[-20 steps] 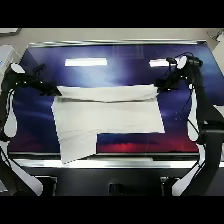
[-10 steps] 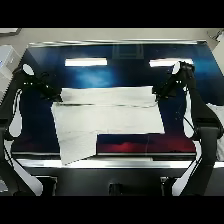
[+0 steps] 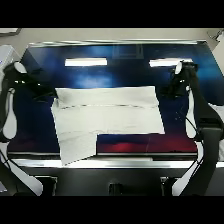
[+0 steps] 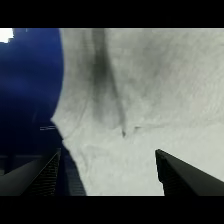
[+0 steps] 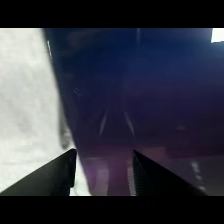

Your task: Fold the clothes and pants, and hang the long-sleeved shirts on hangers.

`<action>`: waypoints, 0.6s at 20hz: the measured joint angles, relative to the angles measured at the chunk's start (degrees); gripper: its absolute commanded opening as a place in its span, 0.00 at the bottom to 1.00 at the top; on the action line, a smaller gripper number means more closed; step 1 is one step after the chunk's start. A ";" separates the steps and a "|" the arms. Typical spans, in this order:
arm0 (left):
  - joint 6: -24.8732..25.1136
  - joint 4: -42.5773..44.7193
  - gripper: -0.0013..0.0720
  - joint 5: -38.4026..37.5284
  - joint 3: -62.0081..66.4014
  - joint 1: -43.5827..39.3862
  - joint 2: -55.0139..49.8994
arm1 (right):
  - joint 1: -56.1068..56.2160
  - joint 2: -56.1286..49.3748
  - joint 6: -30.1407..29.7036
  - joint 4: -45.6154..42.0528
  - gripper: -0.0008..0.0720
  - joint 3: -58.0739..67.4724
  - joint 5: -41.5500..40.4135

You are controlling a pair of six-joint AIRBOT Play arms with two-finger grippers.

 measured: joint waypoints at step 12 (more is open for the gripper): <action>14.49 -16.17 0.94 15.37 -62.01 17.00 40.70 | -18.51 15.32 -18.40 32.96 0.59 -17.92 2.32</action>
